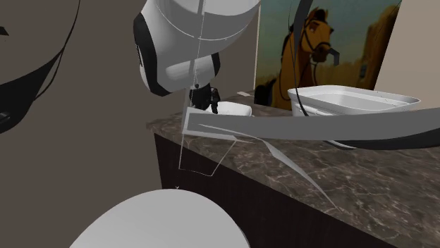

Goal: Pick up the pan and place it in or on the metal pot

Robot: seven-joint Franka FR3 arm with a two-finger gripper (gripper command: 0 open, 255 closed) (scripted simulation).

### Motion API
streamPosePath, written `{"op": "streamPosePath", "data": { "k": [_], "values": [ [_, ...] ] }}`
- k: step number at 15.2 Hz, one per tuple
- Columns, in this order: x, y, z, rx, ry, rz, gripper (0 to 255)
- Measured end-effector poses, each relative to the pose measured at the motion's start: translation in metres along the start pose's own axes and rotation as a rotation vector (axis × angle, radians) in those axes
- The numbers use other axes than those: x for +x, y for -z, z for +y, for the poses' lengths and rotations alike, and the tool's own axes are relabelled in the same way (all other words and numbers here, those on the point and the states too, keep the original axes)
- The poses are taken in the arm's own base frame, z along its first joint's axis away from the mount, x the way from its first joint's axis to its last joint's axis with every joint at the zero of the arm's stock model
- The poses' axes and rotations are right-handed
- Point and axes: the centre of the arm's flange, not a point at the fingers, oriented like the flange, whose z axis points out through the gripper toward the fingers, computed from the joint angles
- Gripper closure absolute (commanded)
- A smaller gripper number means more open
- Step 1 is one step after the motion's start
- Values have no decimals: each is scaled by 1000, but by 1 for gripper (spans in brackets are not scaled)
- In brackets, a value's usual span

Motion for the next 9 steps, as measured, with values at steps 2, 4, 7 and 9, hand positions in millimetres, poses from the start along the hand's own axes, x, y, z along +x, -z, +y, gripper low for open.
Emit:
{"op": "streamPosePath", "data": {
  "k": [2,4,7,9],
  "values": [
    [0,0,0,0,0,0,0],
    [0,0,0,0,0,0,255],
    [0,0,0,0,0,0,255],
    [0,0,0,0,0,0,255]
  ]
}}
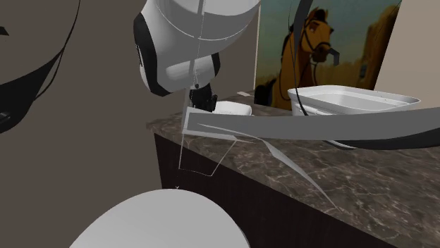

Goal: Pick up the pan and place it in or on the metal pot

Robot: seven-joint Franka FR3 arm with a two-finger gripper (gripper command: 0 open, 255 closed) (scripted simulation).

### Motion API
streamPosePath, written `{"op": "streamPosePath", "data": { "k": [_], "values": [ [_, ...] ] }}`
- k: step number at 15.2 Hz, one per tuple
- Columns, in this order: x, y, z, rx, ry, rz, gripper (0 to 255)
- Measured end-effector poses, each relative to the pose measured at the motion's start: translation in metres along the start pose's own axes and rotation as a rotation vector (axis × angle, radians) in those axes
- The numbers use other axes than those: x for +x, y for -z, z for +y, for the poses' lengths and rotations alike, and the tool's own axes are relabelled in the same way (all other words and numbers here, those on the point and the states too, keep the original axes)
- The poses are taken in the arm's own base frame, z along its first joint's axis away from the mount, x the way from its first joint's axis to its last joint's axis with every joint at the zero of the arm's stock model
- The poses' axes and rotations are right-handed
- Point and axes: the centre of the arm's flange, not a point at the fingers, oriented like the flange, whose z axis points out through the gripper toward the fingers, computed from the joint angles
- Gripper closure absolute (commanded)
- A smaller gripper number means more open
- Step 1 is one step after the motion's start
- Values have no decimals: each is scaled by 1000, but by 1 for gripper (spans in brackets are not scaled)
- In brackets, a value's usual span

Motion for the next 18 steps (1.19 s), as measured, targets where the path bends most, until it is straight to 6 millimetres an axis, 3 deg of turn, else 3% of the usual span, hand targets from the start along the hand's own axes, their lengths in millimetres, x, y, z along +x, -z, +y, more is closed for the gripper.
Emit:
{"op": "streamPosePath", "data": {
  "k": [6,18],
  "values": [
    [1,5,3,1,0,-1,255],
    [8,62,27,1,0,-1,255]
  ]
}}
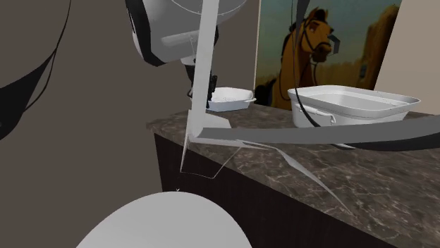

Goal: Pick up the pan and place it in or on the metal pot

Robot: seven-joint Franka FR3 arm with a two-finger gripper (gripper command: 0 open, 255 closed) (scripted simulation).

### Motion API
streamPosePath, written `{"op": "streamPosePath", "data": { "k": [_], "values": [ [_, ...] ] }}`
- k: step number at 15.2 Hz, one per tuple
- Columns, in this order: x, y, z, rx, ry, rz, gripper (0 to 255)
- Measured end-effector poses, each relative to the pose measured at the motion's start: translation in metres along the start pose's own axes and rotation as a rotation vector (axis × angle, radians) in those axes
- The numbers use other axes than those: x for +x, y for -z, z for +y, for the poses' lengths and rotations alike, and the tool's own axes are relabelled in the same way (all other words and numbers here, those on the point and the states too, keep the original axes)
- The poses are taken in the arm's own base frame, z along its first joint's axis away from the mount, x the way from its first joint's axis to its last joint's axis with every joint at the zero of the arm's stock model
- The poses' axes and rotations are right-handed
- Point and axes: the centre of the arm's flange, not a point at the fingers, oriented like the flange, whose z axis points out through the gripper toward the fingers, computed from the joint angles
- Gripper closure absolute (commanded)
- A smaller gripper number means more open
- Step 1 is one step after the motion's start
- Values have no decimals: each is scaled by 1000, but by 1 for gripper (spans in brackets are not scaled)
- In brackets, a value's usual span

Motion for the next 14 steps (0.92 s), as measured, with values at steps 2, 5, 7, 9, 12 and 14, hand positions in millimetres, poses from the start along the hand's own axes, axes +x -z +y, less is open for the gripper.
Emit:
{"op": "streamPosePath", "data": {
  "k": [2,5,7,9,12,14],
  "values": [
    [1,10,3,0,0,0,255],
    [4,24,10,0,0,0,255],
    [5,33,14,0,0,0,255],
    [5,43,18,0,0,0,255],
    [6,58,25,0,0,0,255],
    [7,68,28,0,0,0,255]
  ]
}}
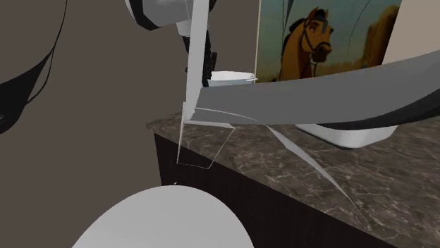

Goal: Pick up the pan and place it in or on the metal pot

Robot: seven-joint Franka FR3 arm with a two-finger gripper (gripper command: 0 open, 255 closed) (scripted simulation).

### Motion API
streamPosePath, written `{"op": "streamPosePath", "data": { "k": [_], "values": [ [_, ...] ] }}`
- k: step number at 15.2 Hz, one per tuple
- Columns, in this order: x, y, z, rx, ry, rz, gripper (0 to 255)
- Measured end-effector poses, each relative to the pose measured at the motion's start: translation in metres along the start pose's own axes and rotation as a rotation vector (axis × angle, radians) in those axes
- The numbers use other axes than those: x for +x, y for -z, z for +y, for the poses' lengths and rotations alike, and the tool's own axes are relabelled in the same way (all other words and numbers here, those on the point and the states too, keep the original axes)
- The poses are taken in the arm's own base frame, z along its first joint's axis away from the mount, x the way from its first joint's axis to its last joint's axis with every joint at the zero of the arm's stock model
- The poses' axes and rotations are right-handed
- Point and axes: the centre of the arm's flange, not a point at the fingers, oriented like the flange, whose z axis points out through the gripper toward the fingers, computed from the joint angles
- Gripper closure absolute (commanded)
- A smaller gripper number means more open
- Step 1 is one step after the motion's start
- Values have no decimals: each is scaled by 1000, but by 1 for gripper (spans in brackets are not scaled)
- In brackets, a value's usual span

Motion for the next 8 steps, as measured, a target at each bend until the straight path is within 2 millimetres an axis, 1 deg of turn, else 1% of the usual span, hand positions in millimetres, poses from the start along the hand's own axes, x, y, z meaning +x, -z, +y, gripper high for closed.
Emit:
{"op": "streamPosePath", "data": {
  "k": [8],
  "values": [
    [4,38,16,0,0,0,255]
  ]
}}
